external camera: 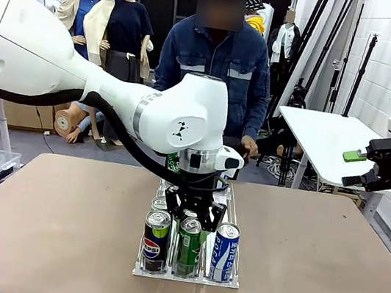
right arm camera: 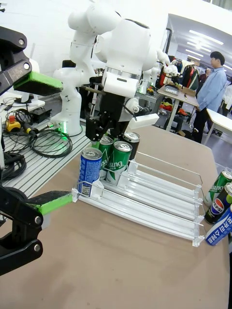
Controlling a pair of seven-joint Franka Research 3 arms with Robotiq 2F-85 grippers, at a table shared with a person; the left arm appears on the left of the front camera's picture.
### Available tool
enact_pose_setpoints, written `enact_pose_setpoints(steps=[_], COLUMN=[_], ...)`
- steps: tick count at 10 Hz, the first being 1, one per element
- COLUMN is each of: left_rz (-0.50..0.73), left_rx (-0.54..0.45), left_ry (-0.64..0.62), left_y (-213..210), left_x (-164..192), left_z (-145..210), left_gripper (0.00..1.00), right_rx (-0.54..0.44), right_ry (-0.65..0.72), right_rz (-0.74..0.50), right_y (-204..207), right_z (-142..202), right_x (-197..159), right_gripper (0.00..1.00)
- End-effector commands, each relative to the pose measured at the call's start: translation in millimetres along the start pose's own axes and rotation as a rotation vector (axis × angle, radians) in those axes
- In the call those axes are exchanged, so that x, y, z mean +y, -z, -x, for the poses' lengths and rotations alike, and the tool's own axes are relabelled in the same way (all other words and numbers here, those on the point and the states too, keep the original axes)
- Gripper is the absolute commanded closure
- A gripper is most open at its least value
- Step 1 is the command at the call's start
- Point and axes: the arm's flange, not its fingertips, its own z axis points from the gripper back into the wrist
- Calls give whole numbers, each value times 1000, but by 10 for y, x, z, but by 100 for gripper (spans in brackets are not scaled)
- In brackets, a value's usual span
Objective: Retrieve and hand over the desired beverage to the person.
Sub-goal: Pick up another can of the same type that the person held from the Automatic Can Dispenser.
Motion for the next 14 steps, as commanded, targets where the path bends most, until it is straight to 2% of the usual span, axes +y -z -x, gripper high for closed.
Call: enact_pose_setpoints(steps=[1, 2, 3, 10, 14], left_rz=[-29, -27, -21, -3, -2], left_rx=[11, 14, 33, 7, -28], left_ry=[-28, -28, -34, -13, 15], left_y=[25, 23, 26, -3, -594], left_x=[-61, -60, -53, 12, -150], left_z=[25, 26, 31, 1, -93], left_gripper=[77, 96, 100, 100, 100], right_rx=[-1, -1, -1, -1, -1], right_ry=[-1, -1, -1, -1, -1], right_rz=[-3, -3, -3, -3, -3], right_y=[-1, -1, -1, -1, -1], right_z=[1, 1, 1, 1, 1], right_x=[1, 1, 1, 1, 1], right_gripper=[0, 0, 0, 0, 0])
